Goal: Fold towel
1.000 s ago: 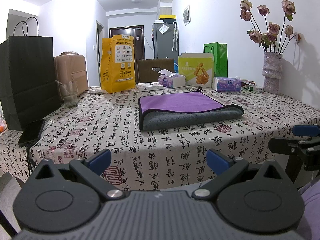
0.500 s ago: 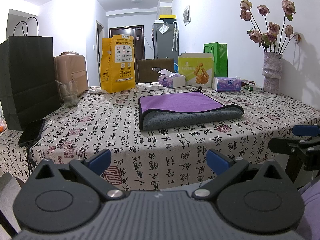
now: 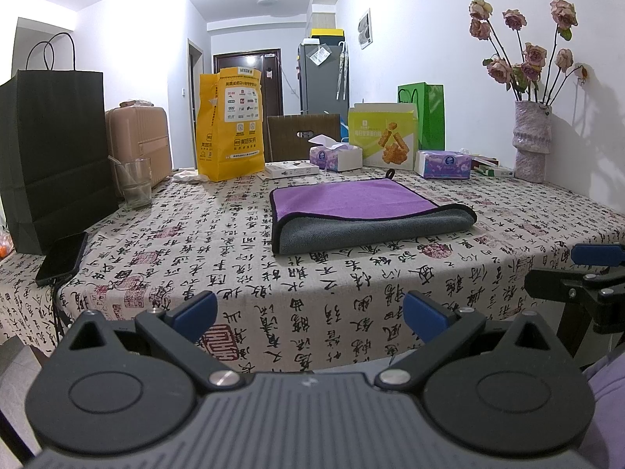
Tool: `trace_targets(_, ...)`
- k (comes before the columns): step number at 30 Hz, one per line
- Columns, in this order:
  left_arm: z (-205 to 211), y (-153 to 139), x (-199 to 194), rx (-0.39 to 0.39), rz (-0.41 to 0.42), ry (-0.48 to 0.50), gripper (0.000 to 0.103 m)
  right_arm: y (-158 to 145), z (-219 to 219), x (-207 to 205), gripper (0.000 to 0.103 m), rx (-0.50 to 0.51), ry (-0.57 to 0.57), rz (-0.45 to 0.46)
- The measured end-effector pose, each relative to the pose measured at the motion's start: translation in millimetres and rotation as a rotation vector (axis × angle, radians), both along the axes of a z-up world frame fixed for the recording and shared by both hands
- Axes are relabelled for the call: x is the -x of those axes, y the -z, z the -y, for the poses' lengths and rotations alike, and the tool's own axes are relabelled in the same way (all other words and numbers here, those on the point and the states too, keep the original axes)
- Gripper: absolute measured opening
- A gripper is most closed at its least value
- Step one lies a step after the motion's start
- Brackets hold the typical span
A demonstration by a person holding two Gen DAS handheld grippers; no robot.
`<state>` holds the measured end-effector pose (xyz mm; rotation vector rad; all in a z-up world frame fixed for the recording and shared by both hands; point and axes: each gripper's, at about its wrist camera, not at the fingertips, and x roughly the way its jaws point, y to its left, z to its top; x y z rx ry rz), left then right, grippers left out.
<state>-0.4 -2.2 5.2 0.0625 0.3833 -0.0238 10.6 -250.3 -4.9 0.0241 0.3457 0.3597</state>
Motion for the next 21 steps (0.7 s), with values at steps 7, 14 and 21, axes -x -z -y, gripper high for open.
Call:
trace_targets(7, 3, 3, -5, -0.003, -0.013, 0.010, 0.103, -1, 1, -3, 0.103, 0.002, 0.001, 0.002)
trace_targets(14, 8, 5, -19, -0.015, -0.044, 0.003, 0.103, -3, 0, -12, 0.103, 0.010, 0.004, -0.001)
trace_targets(21, 8, 7, -34, -0.017, -0.089, -0.009, 0.103, -4, 8, -30, 0.103, -0.019, 0.031, -0.032)
